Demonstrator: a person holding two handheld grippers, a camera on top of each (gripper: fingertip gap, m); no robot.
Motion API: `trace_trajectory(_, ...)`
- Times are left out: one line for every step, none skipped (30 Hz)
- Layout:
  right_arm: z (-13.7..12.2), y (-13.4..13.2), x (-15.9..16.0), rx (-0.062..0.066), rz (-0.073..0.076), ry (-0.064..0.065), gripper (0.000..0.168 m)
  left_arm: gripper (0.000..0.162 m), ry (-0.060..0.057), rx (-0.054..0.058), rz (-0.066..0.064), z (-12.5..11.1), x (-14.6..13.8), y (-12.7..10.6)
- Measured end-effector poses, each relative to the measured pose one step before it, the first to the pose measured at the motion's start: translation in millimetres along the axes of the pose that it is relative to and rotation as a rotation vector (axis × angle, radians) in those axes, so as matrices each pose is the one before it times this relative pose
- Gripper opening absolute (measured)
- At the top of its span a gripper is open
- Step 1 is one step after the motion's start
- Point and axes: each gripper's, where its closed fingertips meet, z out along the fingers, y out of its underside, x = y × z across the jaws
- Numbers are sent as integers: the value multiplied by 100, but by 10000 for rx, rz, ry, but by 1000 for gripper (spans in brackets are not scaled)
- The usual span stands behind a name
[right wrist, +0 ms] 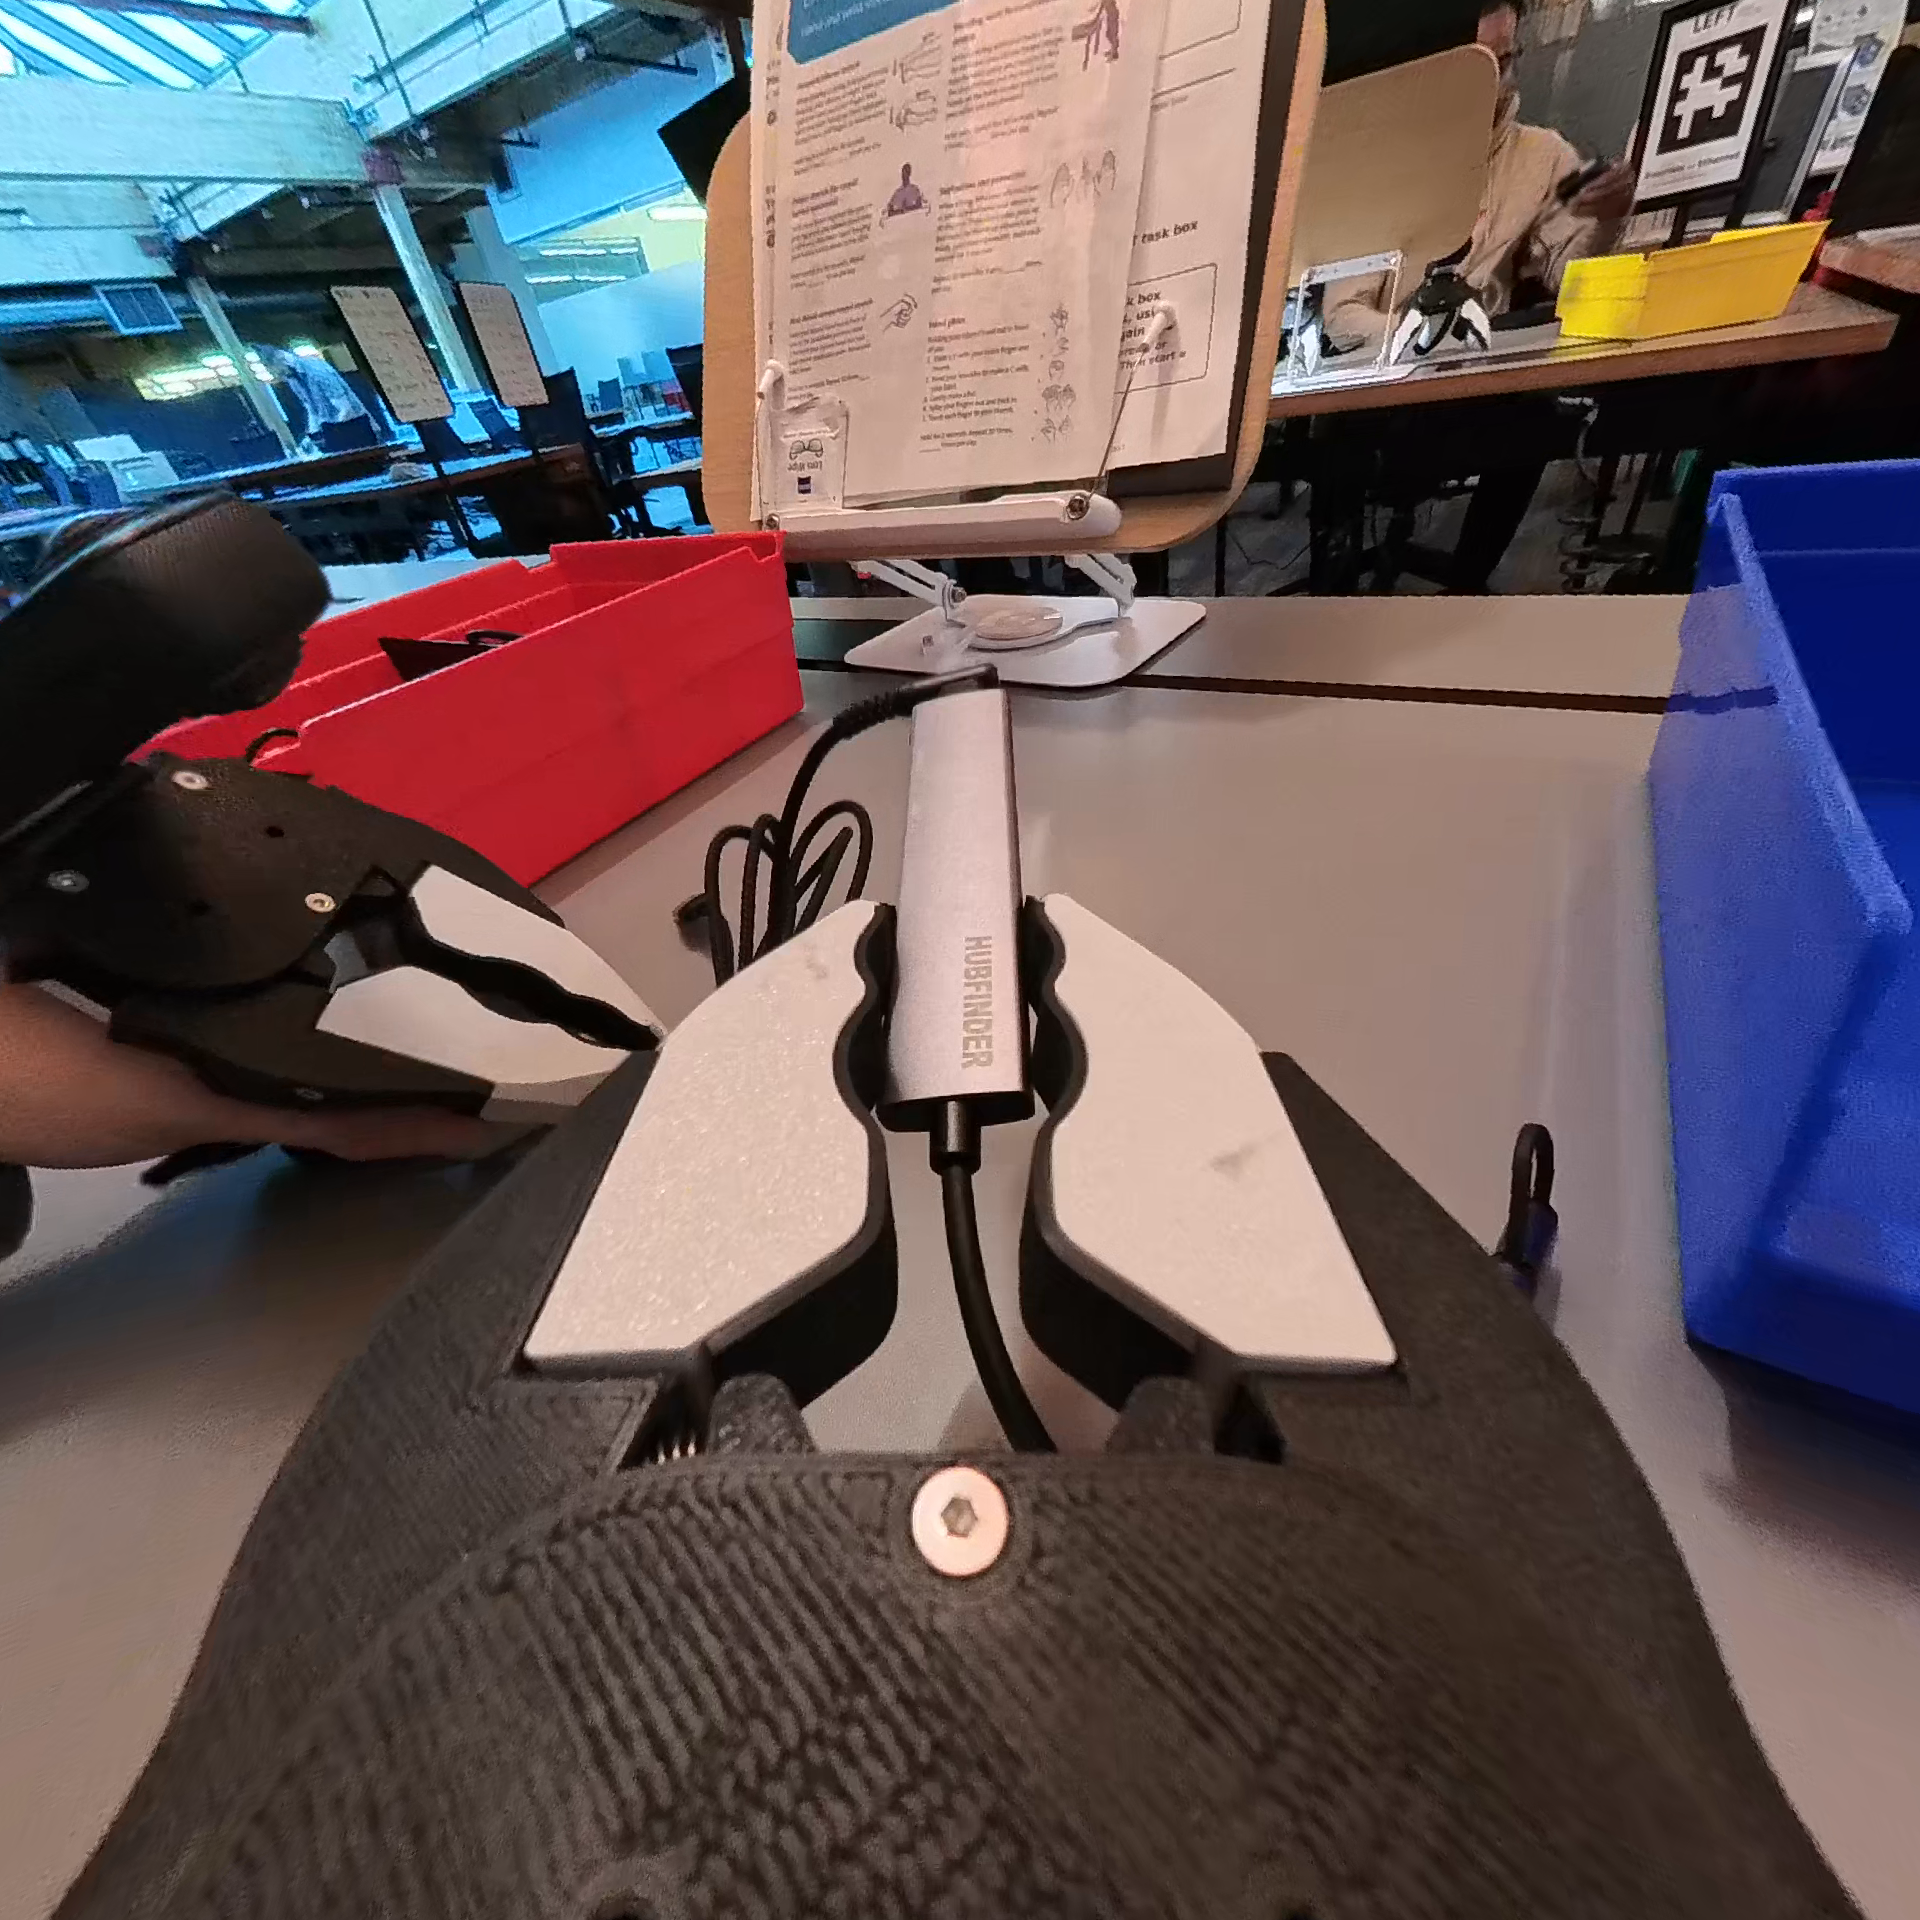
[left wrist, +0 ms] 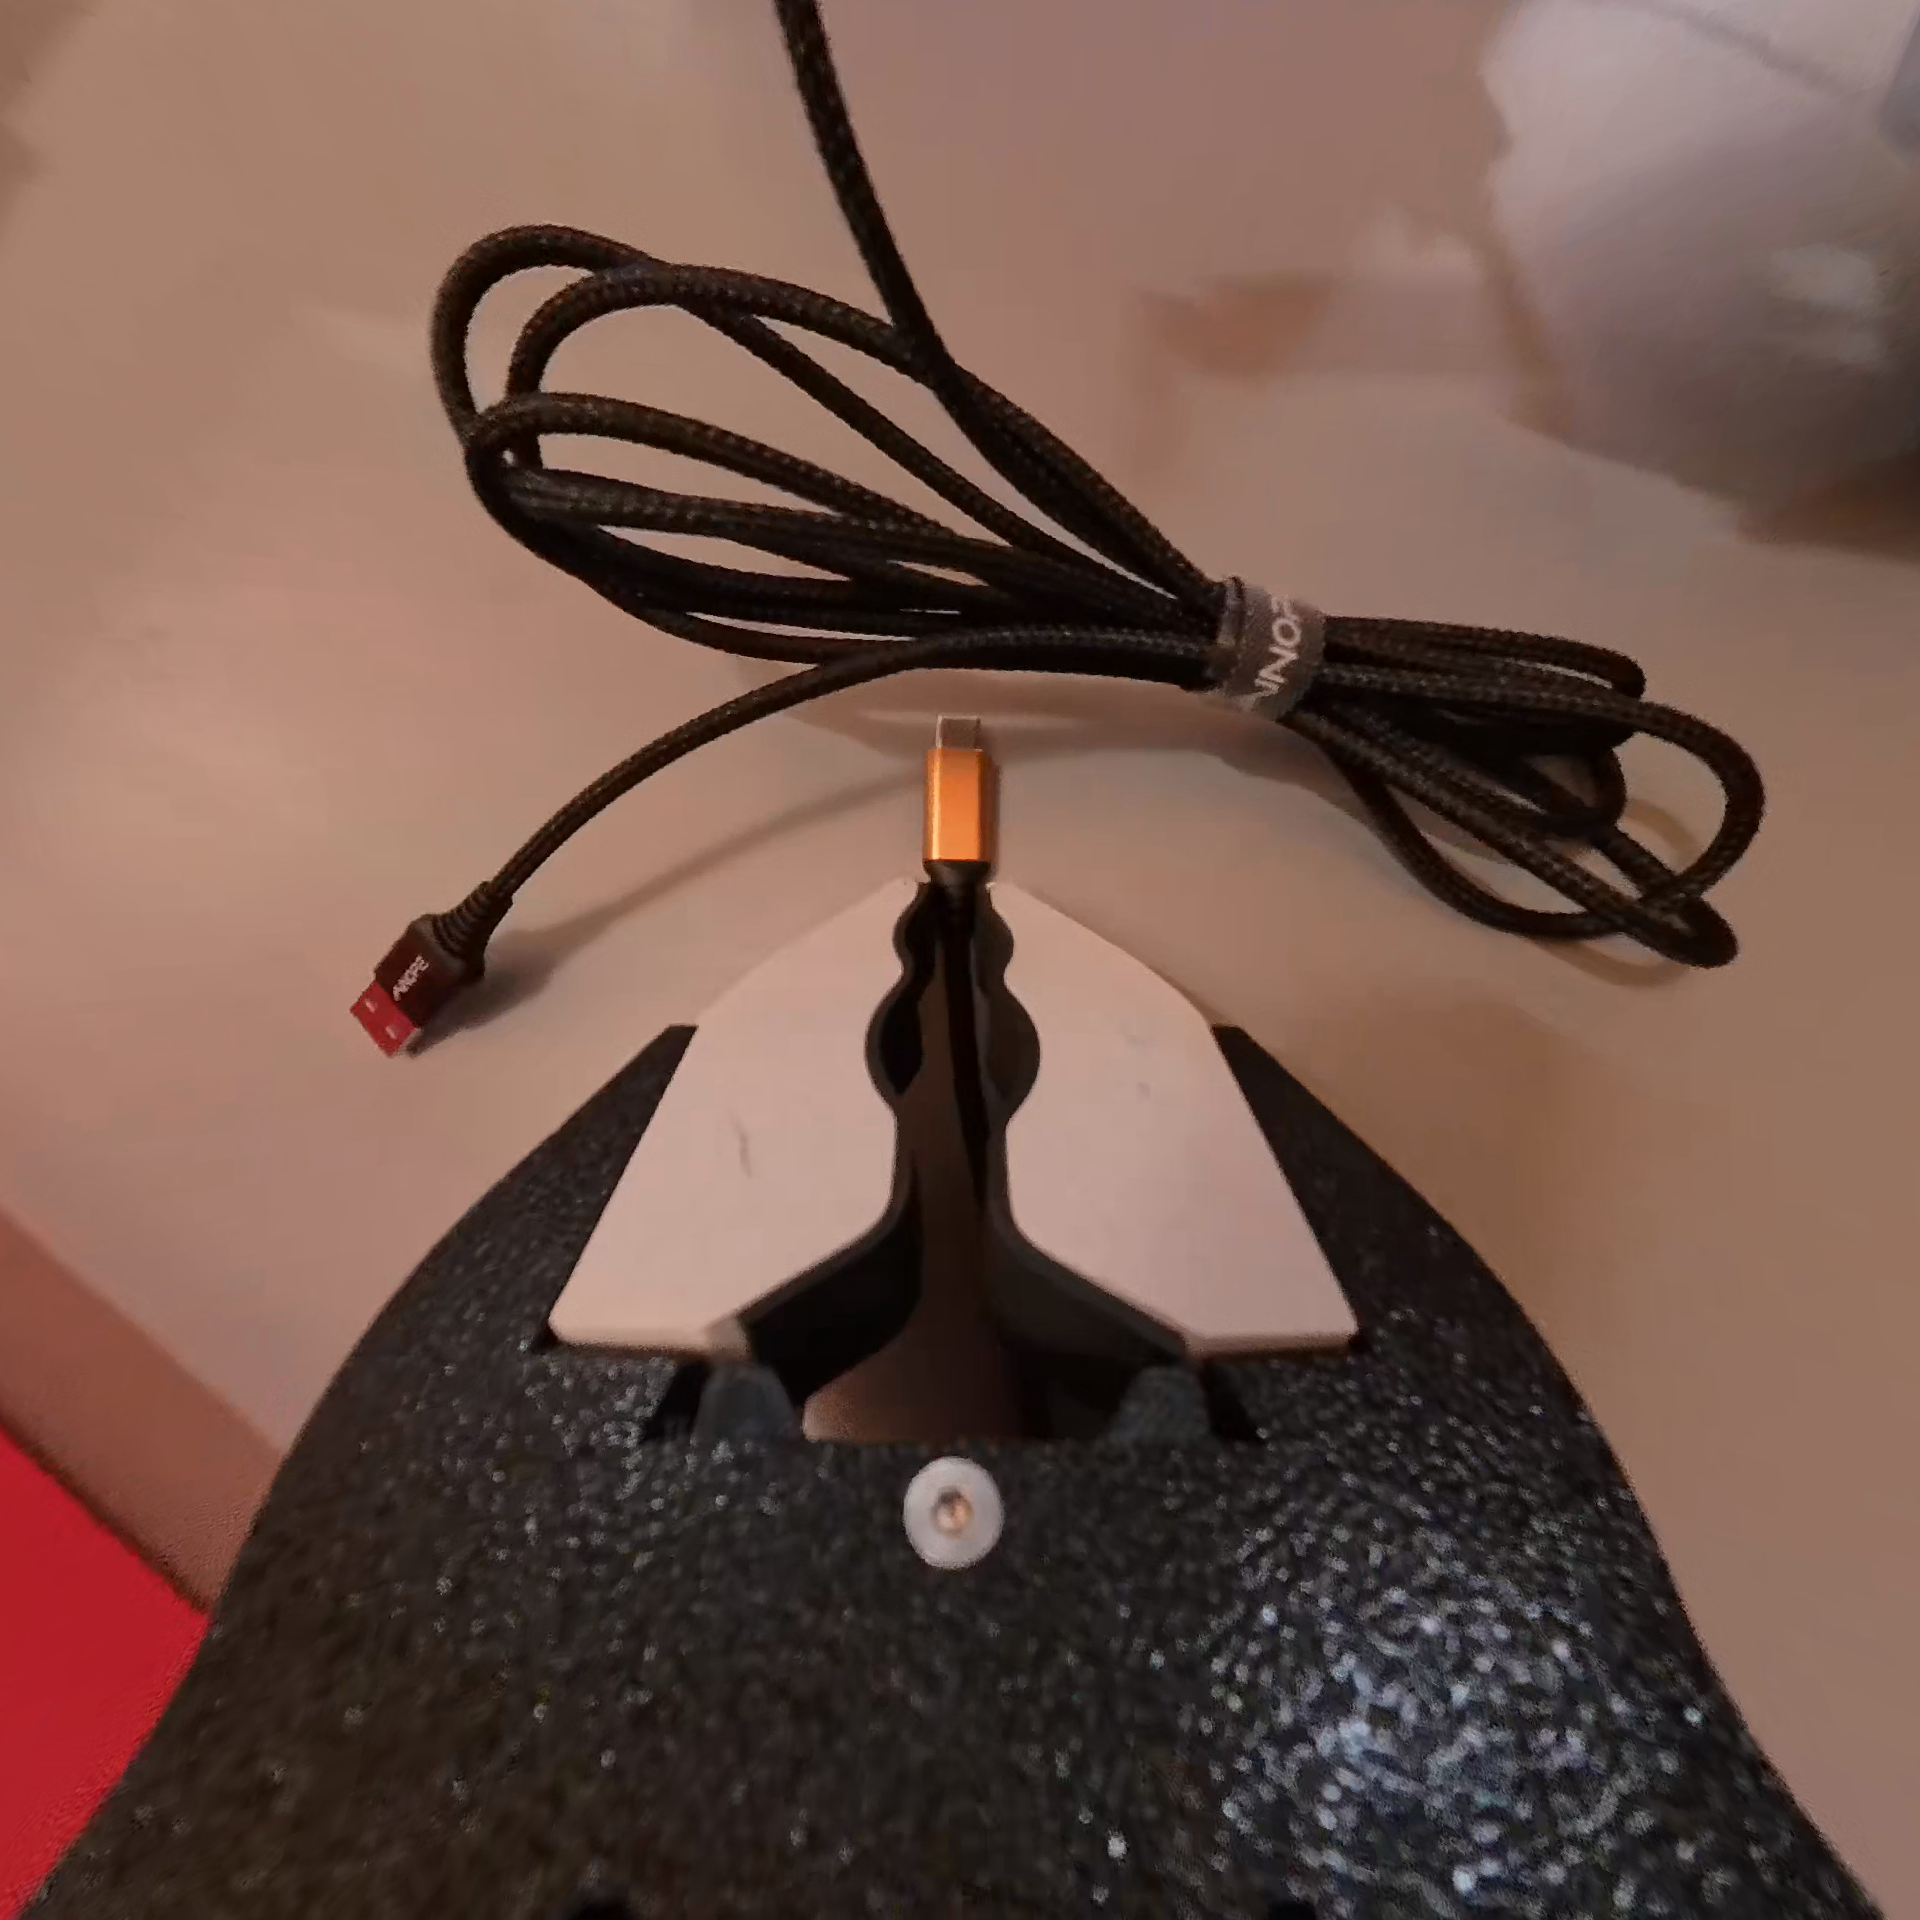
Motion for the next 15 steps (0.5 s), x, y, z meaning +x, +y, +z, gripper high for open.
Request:
trace_trajectory(33,43,-62,-33,-55,-2,24,6,68,51,-244,-2,1,-3)
trace_trajectory(34,52,-56,-39,-63,8,24,6,67,64,-244,-13,13,7)
trace_trajectory(32,29,-66,-26,-82,13,24,6,108,28,-321,-24,21,5)
trace_trajectory(33,19,-77,-19,-91,7,24,6,173,-65,-320,-97,72,70)
trace_trajectory(16,28,-100,-19,-83,-14,24,6,222,-156,-259,-216,190,138)
trace_trajectory(8,13,-145,-8,-74,-56,24,6,237,-55,-249,-422,325,-17)
trace_trajectory(-2,5,-159,-3,-64,-74,24,6,245,110,-270,-708,446,-317)
trace_trajectory(10,9,-72,-12,-40,-30,24,6,221,94,-259,-944,516,-431)
trace_trajectory(7,15,-11,-11,-8,0,24,6,146,82,-157,-1082,552,-532)
trace_trajectory(59,77,-103,-60,3,-89,24,6,74,169,-39,-1168,596,-745)
trace_trajectory(66,87,-119,-71,11,-110,24,6,-37,66,83,-1121,548,-699)
trace_trajectory(50,45,-57,-46,27,-71,24,6,-225,-140,245,-994,326,-482)
trace_trajectory(30,25,-110,-21,27,-124,24,6,-258,-109,313,-791,280,-561)
trace_trajectory(42,18,-218,-17,19,-216,24,6,-42,24,204,-518,530,-777)
trace_trajectory(37,28,-188,-27,30,-195,24,6,166,10,97,-165,743,-749)
